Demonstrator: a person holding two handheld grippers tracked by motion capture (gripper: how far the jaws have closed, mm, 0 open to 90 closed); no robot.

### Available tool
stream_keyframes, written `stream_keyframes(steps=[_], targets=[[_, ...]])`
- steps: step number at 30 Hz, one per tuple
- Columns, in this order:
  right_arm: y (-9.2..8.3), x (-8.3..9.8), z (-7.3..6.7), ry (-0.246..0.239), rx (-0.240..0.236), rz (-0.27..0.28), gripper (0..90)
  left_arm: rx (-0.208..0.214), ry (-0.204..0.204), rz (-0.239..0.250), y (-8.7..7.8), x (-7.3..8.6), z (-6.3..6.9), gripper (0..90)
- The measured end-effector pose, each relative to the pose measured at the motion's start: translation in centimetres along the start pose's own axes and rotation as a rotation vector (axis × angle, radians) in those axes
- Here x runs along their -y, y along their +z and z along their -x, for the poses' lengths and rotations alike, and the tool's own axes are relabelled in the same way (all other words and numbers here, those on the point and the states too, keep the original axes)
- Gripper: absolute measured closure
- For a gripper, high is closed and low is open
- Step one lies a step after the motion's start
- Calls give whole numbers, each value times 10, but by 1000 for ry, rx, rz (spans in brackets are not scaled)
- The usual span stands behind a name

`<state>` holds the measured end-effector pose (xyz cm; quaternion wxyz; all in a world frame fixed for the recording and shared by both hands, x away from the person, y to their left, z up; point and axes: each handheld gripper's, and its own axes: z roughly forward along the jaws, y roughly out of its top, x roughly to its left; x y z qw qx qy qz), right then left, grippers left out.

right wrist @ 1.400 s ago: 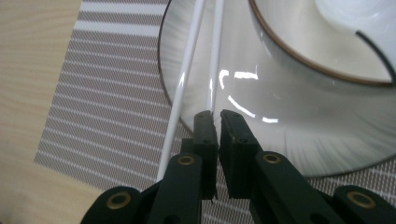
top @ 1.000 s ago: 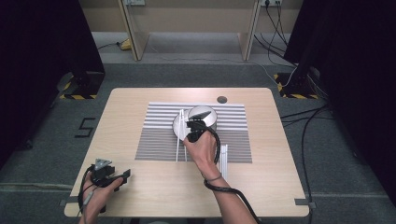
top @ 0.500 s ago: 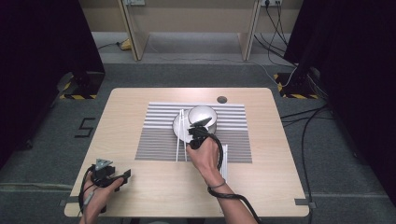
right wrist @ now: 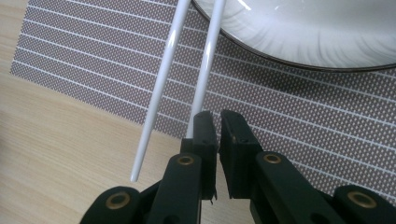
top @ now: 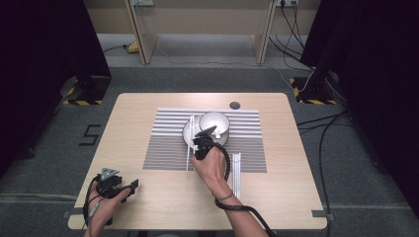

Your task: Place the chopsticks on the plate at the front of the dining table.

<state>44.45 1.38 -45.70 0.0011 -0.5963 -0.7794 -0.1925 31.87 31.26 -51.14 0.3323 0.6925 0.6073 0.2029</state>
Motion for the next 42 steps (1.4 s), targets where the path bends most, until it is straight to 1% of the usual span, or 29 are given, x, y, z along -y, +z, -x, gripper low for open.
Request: stream_keyframes(steps=[9,15,20,24,30,38,42], targets=[[4,-1,-6,-6,-10,-6,847,0,0,1,0,0,0,308],[4,-2,-8,-3,-14,-8,846,0,0,0,0,0,0,308],[6,-3,-10,-14,-21,-9,844,0,3,-3,0,0,-1,308],[7,-2,-13,-13,-23,-12,843,0,4,-4,0,0,-1,308],[8,-3,-14,-6,-28,-13,842,1,3,-2,0,0,-1,308],[9,-4,-14,-11,-44,-9,839,1,3,-2,0,0,-1,308],[6,-3,-12,-9,-45,6,821,0,2,-1,-1,0,-1,308]])
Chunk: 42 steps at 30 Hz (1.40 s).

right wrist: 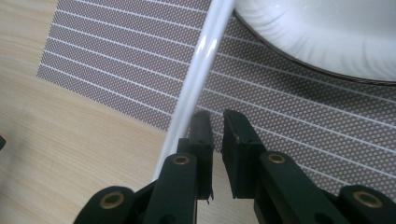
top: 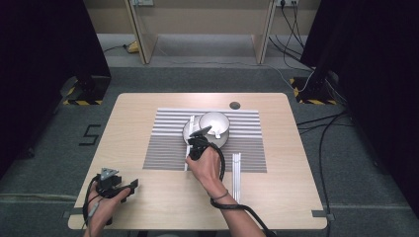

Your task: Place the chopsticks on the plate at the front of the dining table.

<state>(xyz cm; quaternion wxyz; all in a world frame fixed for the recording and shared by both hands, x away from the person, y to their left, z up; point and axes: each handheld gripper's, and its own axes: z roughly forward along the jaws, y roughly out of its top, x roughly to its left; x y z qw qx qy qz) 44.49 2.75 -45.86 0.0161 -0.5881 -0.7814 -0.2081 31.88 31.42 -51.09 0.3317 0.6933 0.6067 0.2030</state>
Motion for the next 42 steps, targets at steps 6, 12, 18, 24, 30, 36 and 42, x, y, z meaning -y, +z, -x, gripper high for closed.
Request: stream_keyframes(steps=[6,12,18,24,30,36,42], targets=[[-10,2,10,8,5,35,801,0,-2,3,0,0,1,308],[-20,8,23,17,3,55,781,-1,0,3,1,0,2,308],[-30,16,36,28,4,75,759,0,6,-1,0,0,2,308],[-39,24,48,32,10,96,745,0,7,-3,1,0,2,308],[-49,31,61,43,20,123,736,-1,8,-2,1,0,2,309],[-58,40,76,60,39,144,729,-3,5,1,1,0,3,308],[-65,46,91,72,61,171,714,-4,8,-1,1,0,3,308]])
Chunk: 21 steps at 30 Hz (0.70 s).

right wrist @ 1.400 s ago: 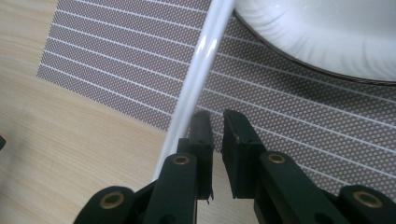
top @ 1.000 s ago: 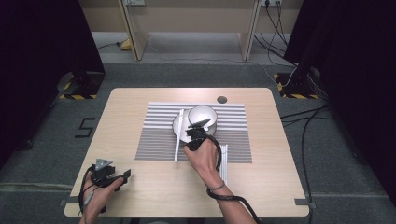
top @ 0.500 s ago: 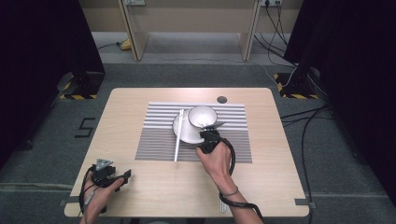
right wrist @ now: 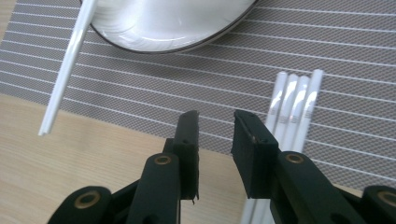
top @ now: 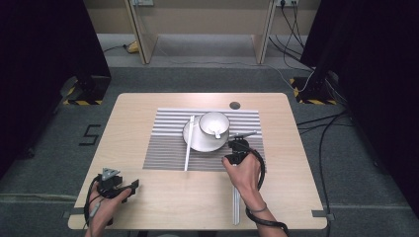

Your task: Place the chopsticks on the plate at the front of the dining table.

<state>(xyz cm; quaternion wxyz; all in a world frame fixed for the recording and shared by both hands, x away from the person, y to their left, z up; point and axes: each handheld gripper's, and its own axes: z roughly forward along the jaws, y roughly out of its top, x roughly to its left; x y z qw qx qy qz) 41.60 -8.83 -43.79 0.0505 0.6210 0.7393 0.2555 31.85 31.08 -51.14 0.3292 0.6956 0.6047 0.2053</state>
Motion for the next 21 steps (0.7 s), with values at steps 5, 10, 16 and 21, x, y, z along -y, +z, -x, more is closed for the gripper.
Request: stream_keyframes(steps=[5,10,16,21], targets=[[-4,2,8,8,11,18,711,-1,0,0,0,0,0,308],[-8,7,20,21,25,28,710,-1,0,0,0,0,0,309],[-13,11,33,38,40,47,701,-2,-4,2,0,0,1,309],[-17,16,43,45,50,67,686,-2,-5,2,0,0,1,309]])
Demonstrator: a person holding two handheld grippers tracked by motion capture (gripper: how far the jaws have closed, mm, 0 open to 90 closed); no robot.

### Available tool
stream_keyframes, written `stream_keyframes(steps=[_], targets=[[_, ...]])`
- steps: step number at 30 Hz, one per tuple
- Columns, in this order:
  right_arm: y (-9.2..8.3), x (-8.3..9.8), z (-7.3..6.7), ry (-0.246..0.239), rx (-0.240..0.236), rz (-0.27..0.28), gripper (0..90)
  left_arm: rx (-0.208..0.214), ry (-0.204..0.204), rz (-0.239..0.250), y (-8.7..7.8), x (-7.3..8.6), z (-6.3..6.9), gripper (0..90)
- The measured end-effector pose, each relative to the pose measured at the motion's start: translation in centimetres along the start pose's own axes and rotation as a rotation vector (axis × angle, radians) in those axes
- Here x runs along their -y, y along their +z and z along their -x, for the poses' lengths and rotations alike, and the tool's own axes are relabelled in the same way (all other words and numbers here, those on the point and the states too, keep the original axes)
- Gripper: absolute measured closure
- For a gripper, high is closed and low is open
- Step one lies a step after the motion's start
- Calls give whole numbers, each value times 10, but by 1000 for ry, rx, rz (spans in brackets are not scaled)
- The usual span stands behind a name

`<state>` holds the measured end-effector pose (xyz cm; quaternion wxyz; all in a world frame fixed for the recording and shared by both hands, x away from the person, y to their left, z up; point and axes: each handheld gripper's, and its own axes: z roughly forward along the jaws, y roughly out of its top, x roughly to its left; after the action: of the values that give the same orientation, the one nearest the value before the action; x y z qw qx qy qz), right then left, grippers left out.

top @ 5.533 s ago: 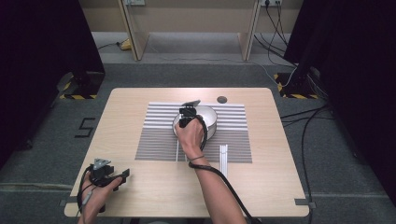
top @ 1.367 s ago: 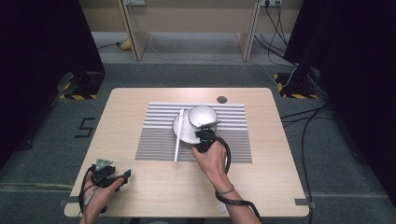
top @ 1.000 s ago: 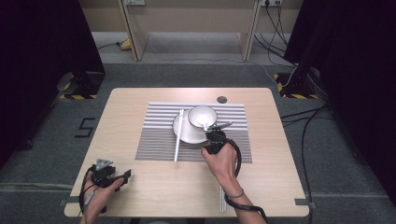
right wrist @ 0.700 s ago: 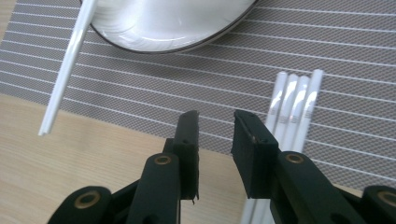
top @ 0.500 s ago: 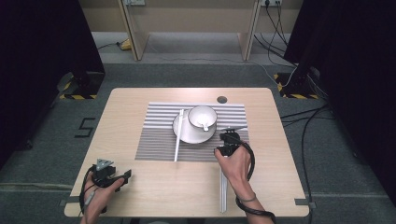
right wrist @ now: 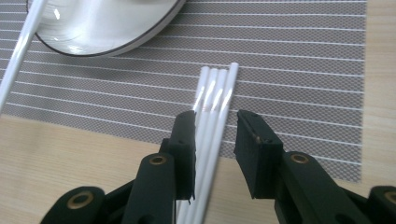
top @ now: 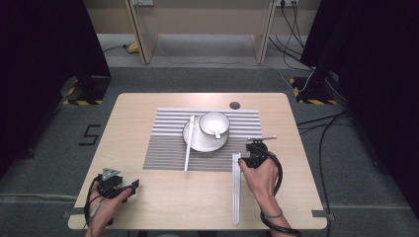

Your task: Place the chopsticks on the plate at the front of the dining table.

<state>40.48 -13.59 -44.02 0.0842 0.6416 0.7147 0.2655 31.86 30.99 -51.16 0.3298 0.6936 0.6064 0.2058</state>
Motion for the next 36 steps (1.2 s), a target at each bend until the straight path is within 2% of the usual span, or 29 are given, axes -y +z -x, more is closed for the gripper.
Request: stream_keyframes(steps=[15,25,36], targets=[[-8,16,30,44,35,36,681,0,6,-4,1,0,2,309],[-12,25,46,59,52,68,672,-2,6,-5,1,0,2,309],[-15,36,57,67,56,107,666,-3,8,-7,0,0,1,309]])
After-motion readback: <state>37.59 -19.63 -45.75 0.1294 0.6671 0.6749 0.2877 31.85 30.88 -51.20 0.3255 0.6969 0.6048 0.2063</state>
